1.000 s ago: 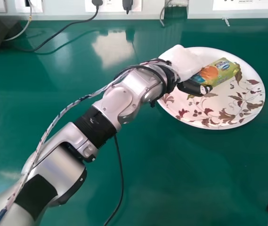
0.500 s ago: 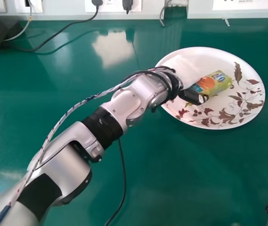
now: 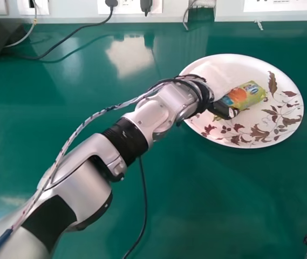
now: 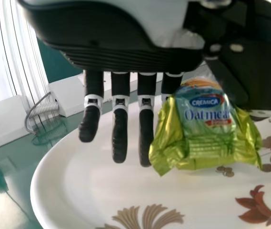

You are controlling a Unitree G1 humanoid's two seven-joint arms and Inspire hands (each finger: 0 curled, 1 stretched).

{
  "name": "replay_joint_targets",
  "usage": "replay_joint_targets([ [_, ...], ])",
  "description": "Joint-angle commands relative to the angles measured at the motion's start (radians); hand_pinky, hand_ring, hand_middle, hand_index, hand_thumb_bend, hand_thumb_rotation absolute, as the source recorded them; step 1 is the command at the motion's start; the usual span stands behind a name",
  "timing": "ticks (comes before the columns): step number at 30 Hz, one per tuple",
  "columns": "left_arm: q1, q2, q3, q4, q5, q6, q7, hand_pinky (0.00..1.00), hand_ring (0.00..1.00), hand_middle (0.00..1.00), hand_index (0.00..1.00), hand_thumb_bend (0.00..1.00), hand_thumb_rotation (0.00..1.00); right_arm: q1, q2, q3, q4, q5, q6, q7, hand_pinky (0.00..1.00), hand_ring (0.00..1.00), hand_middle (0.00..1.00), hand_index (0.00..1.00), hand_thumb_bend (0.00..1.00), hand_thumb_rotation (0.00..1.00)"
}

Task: Pick up biscuit and place it in the plate

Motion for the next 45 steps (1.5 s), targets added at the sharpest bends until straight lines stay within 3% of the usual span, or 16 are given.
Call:
replay_joint_targets([
  [1,-0.013,-0.016,-0.014,0.024,-0.002,-0.004,0.012,0.18,0.36,0.44,0.52,0.5,0.0,0.004,0.059,-0.003,-0.009,0.01,-0.005,0.007,0.7,0.8,0.77,0.63,0.85,0.34],
  [9,-0.013,-0.036,-0.038,0.095,0.004,-0.004,0.064,0.18,0.37,0.44,0.52,0.5,0.0,0.01,0.062,0.005,-0.024,0.008,-0.001,-0.003,0.68,0.78,0.76,0.61,0.82,0.28],
  [13,-0.004,-0.042,-0.053,0.115,0.007,-0.007,0.082,0.17,0.36,0.45,0.53,0.5,0.0,0.014,0.062,0.006,-0.033,0.011,0.003,-0.011,0.66,0.76,0.75,0.58,0.85,0.17],
  [18,0.001,-0.046,-0.069,0.13,0.007,-0.007,0.105,0.17,0.36,0.45,0.53,0.5,0.0,0.017,0.053,0.007,-0.042,0.011,0.01,-0.014,0.67,0.78,0.76,0.58,0.85,0.17],
  [24,0.024,-0.053,-0.082,0.142,0.004,0.004,0.145,0.18,0.36,0.45,0.53,0.5,0.0,0.011,0.059,0.009,-0.047,-0.004,0.008,-0.031,0.71,0.81,0.77,0.58,0.85,0.22],
  [28,0.054,-0.054,-0.076,0.142,-0.002,0.02,0.217,0.17,0.36,0.45,0.52,0.5,0.0,0.011,0.062,0.014,-0.059,-0.014,0.008,-0.055,0.77,0.87,0.82,0.67,0.84,0.28],
  [31,0.078,-0.052,-0.068,0.134,-0.01,0.026,0.266,0.16,0.36,0.45,0.52,0.5,0.0,0.013,0.064,0.019,-0.066,-0.023,0.005,-0.069,0.79,0.9,0.87,0.77,0.9,0.34],
  [38,0.095,-0.049,-0.074,0.134,-0.013,0.03,0.281,0.17,0.37,0.45,0.52,0.5,0.0,0.025,0.062,0.02,-0.071,-0.043,0.002,-0.094,0.81,0.92,0.9,0.85,0.93,0.35],
  [45,0.097,-0.051,-0.08,0.154,-0.009,0.03,0.286,0.19,0.37,0.45,0.53,0.5,0.0,0.03,0.058,0.012,-0.061,-0.072,-0.007,-0.09,0.8,0.92,0.9,0.86,0.95,0.35],
])
